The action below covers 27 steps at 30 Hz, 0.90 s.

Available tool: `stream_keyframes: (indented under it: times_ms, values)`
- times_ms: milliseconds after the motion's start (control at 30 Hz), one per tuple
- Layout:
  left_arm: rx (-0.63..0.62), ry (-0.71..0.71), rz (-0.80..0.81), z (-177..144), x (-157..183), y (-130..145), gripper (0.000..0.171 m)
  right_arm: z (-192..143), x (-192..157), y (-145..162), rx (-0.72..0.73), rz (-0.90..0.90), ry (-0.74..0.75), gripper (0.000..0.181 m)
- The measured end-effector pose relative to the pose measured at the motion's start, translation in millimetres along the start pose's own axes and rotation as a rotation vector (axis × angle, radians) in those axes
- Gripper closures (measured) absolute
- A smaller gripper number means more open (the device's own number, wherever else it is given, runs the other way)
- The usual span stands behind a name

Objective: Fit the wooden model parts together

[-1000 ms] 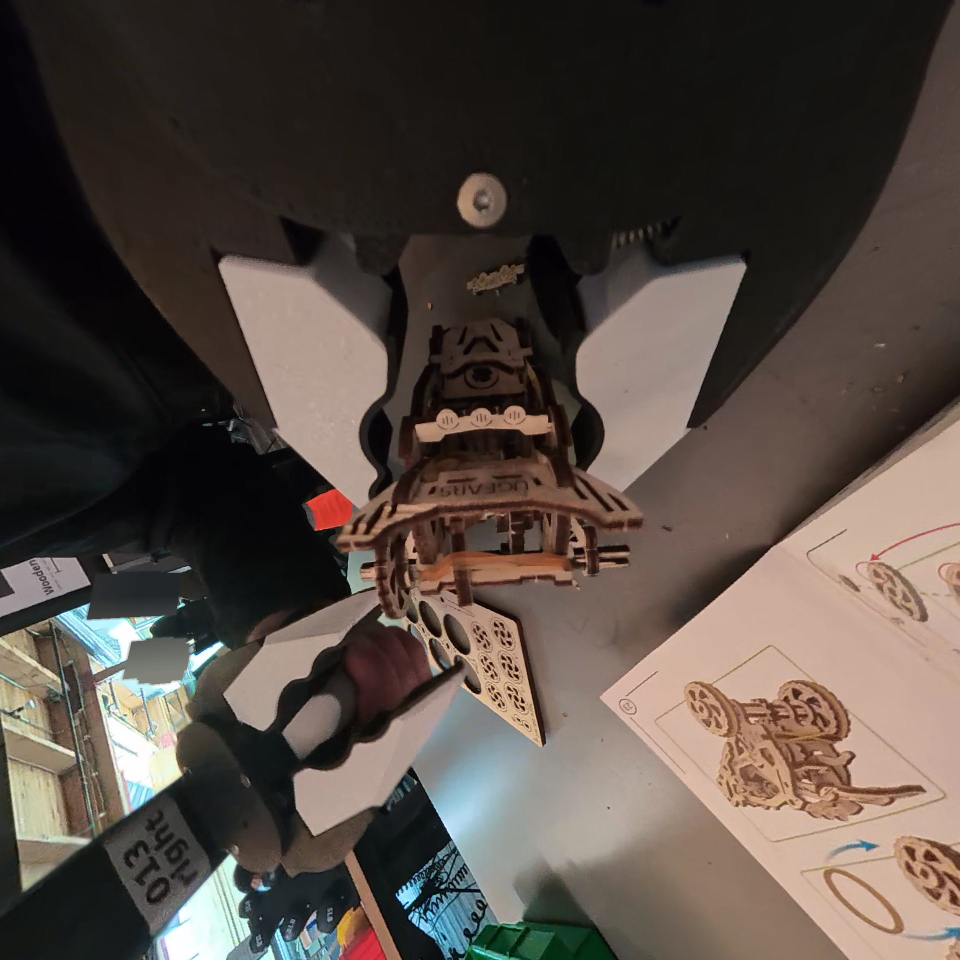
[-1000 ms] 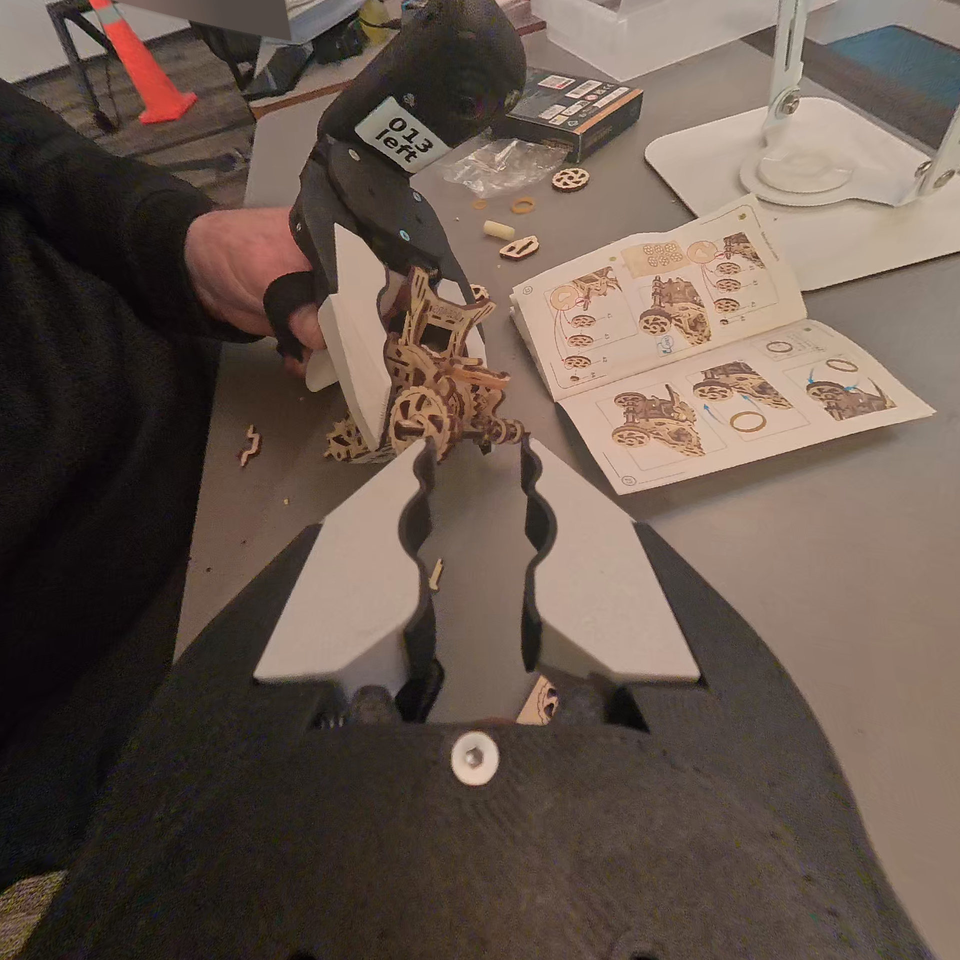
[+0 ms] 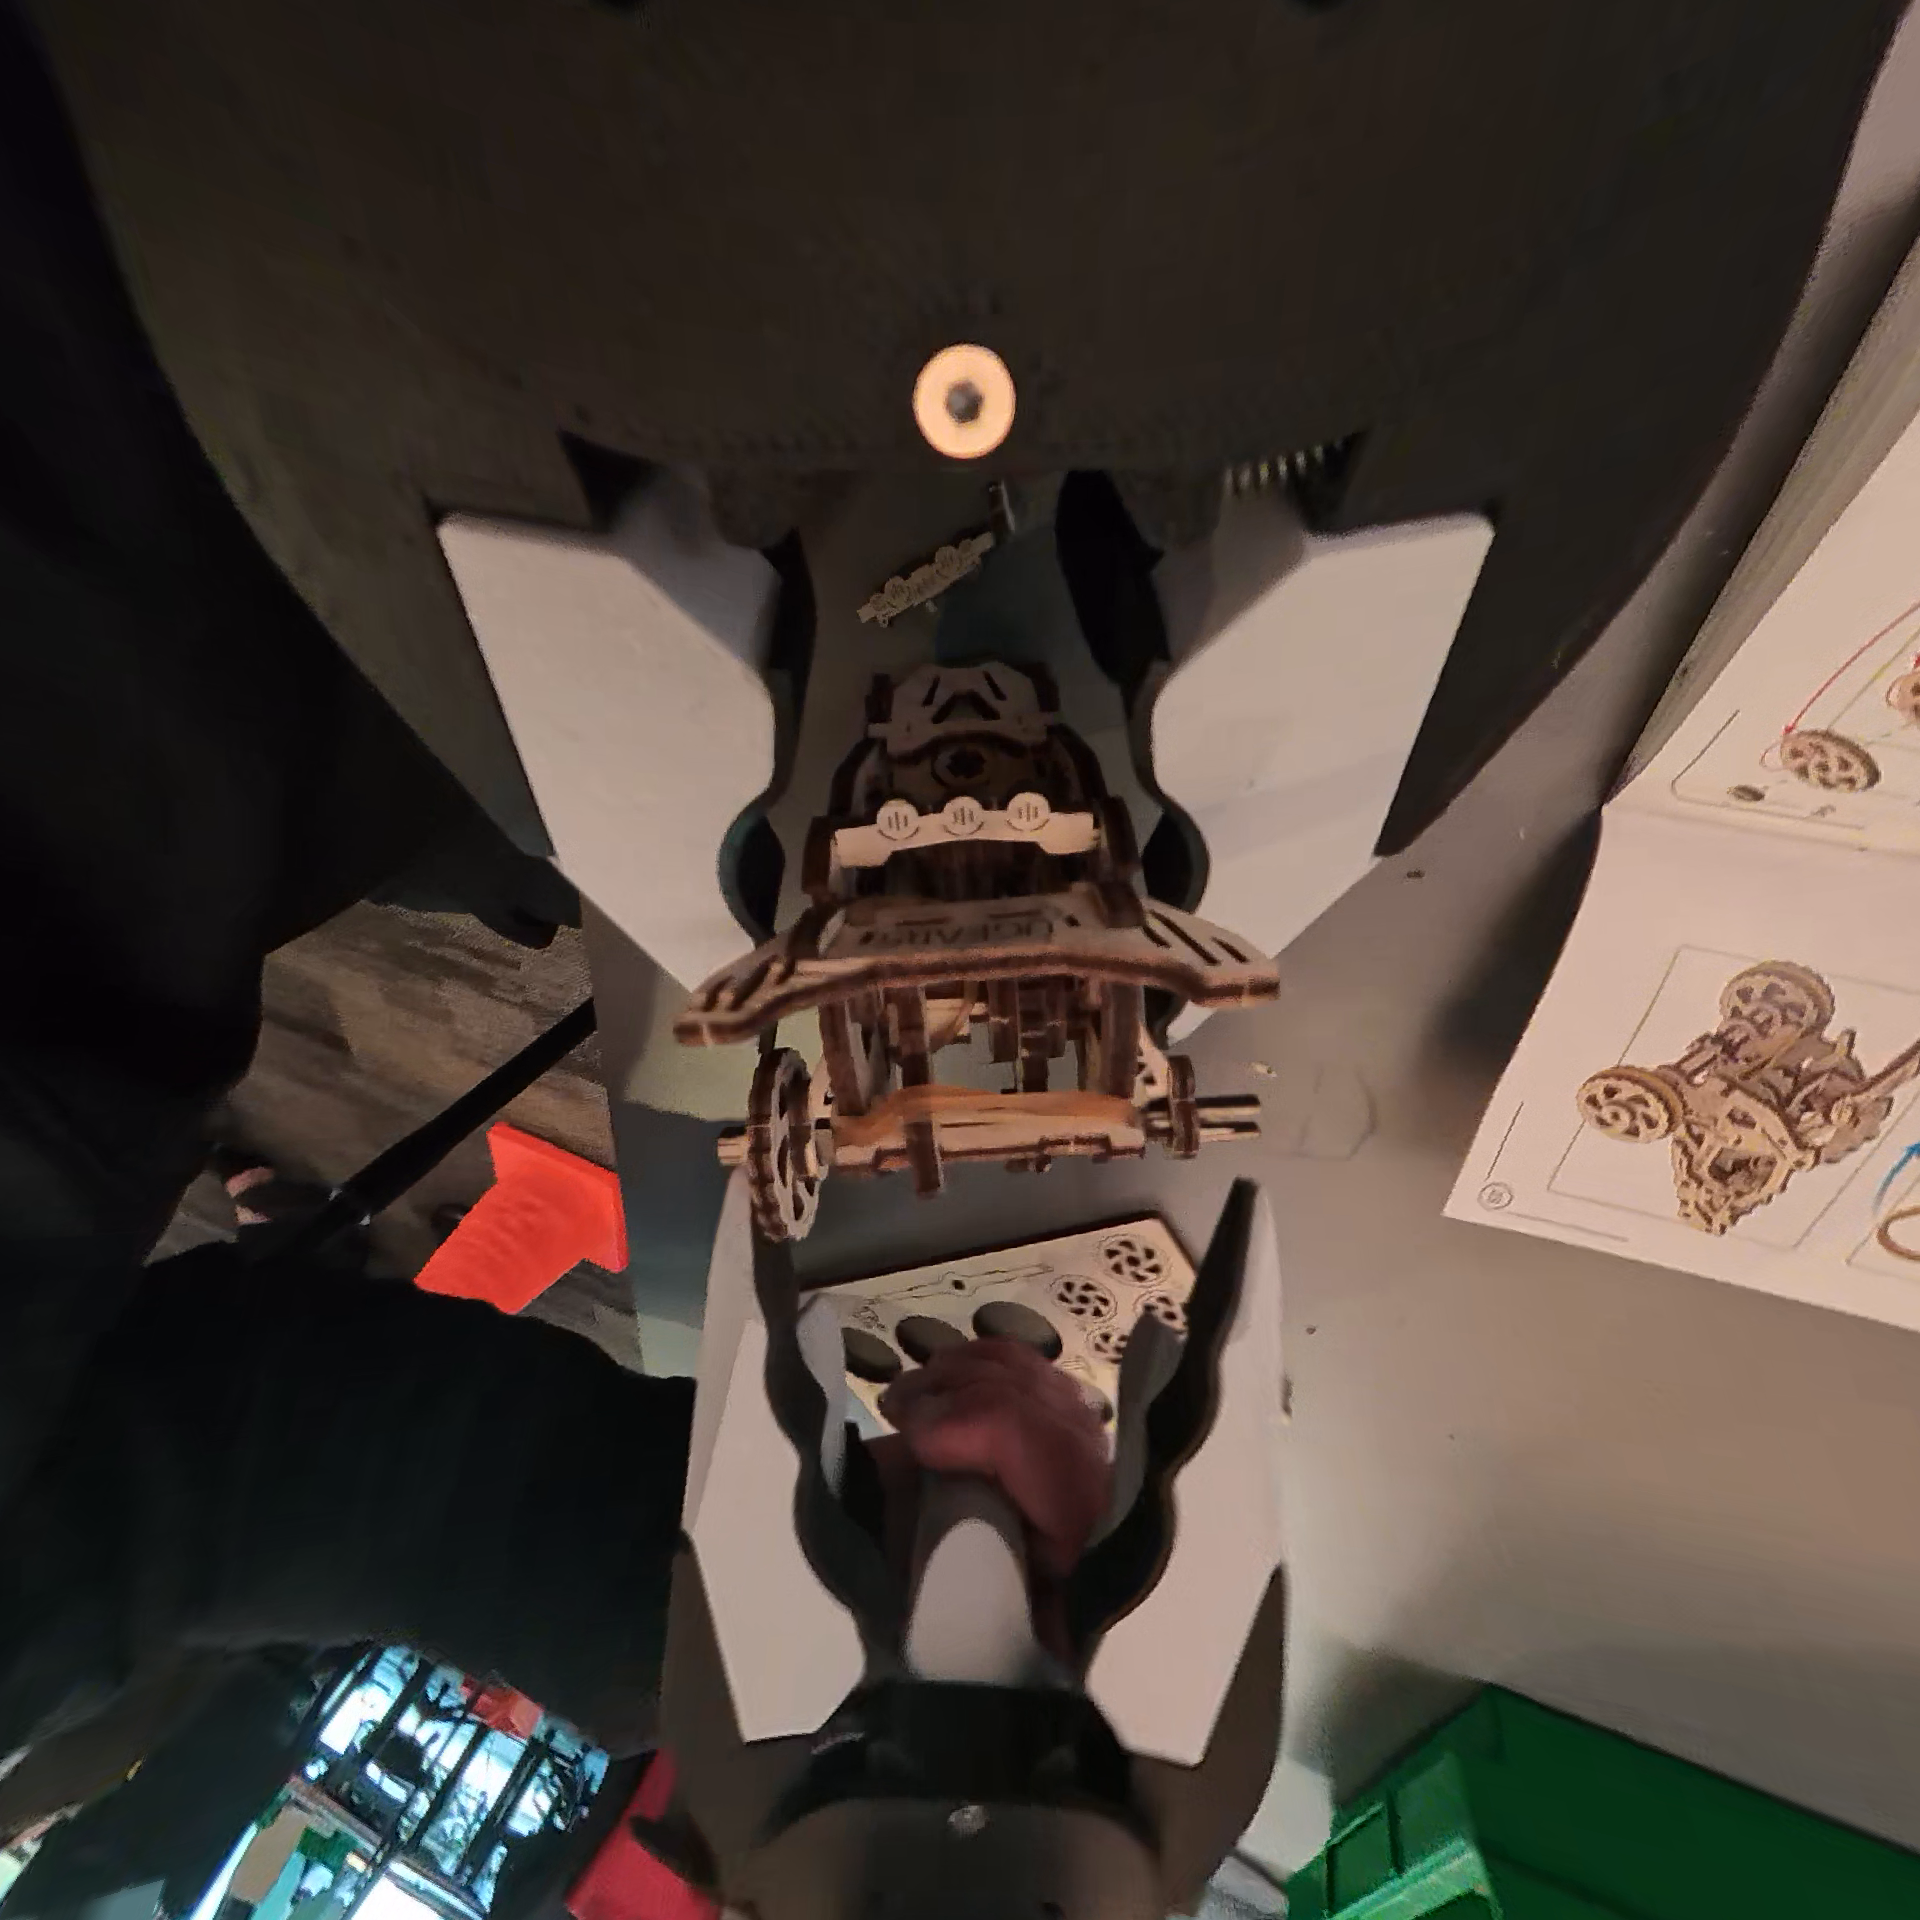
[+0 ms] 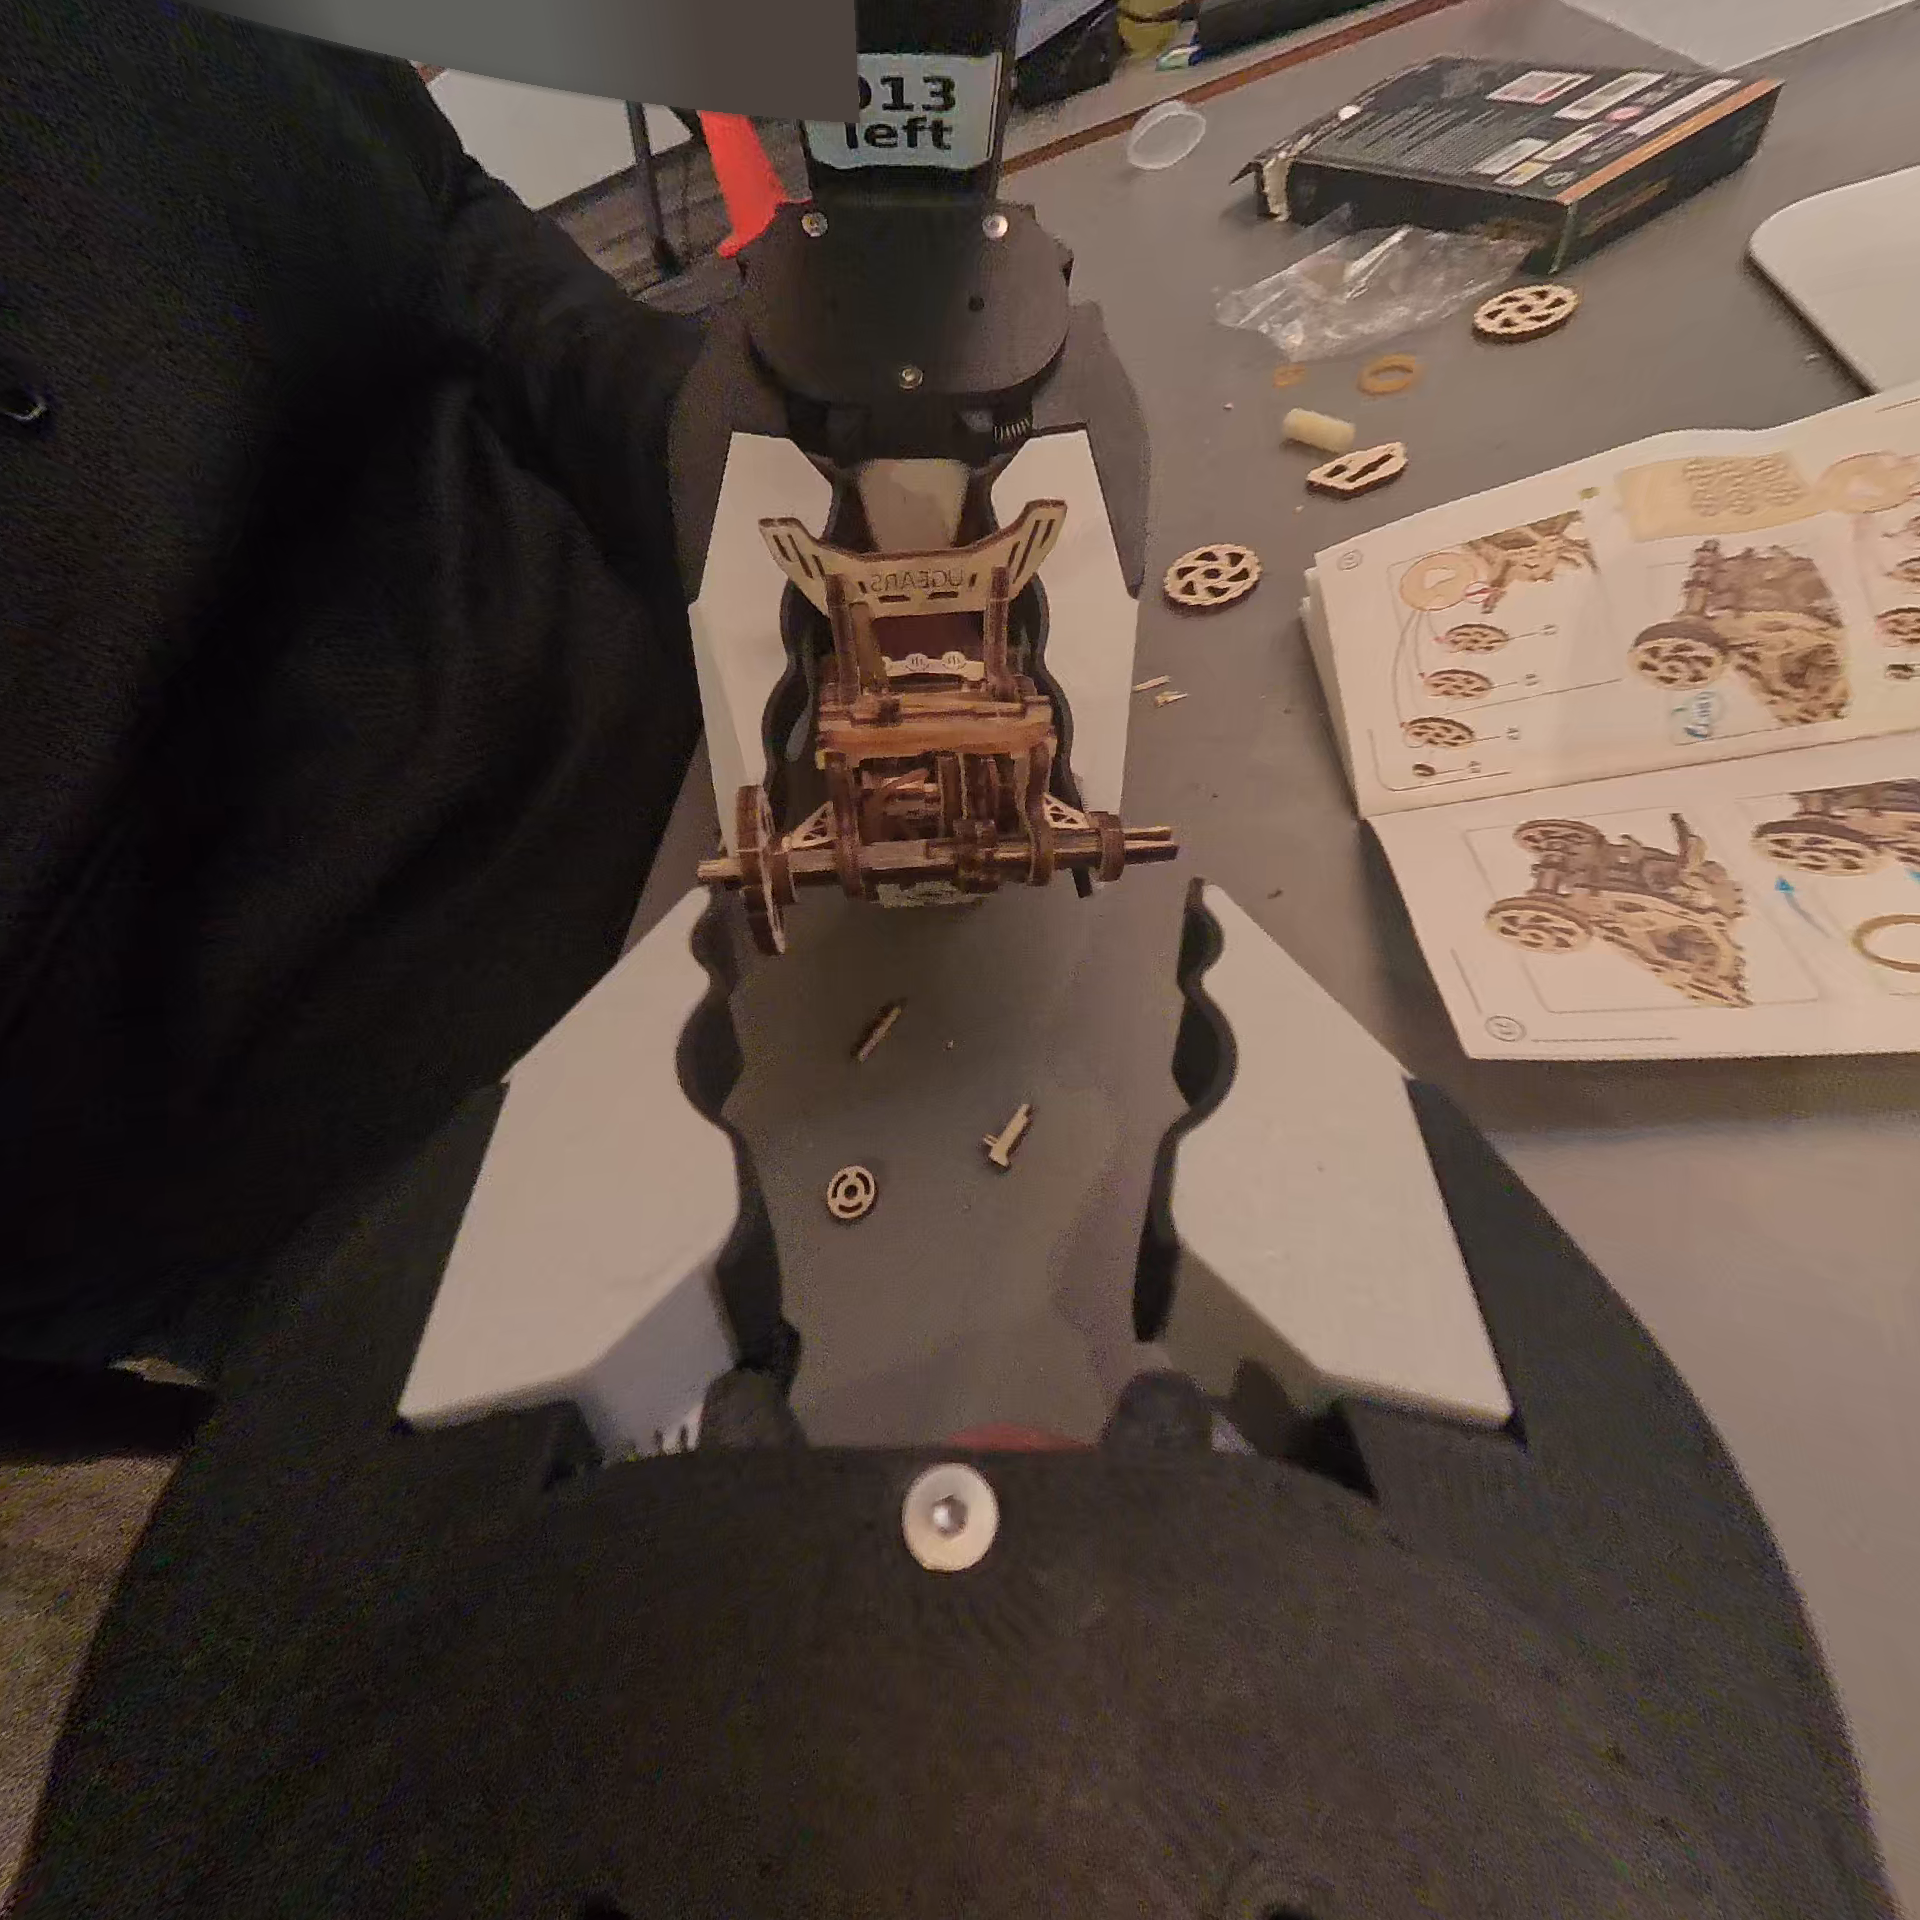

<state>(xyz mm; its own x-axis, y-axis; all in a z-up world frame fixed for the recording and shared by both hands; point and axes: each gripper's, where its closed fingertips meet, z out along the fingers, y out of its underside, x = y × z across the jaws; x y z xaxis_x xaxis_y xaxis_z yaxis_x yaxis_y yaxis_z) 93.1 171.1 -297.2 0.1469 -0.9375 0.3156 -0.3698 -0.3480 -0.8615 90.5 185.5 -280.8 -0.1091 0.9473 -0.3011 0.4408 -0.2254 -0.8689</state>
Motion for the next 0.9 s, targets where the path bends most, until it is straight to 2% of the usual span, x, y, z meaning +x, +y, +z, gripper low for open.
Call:
stream_keyframes:
  times_ms: [100, 167, 567, 700, 733, 800, 900]
  values:
    - [-0.022, -0.008, 0.07, 3, 5, 2, 0.105, 4, -9, 3, 0.006, 0.005, -0.066, 0.099]
    - [-0.019, -0.017, 0.079, 3, 4, 1, 0.105, 4, -12, 2, 0.025, 0.007, -0.093, 0.107]
    - [-0.039, -0.057, 0.148, 3, 2, 0, 0.114, 1, -14, 0, 0.073, -0.023, -0.07, 0.113]
    - [-0.042, -0.025, 0.129, 4, 5, 0, 0.106, 1, -13, 1, 0.081, -0.017, -0.061, 0.113]
    - [-0.044, -0.004, 0.134, 4, 9, 1, 0.094, 2, -12, 1, 0.084, -0.016, -0.05, 0.113]
    - [-0.056, 0.011, 0.126, 6, 11, 3, 0.088, 2, -11, 2, 0.089, -0.009, -0.044, 0.113]
    - [-0.048, 0.003, 0.102, 6, 8, 2, 0.1, 2, -13, 2, 0.093, -0.016, -0.044, 0.112]
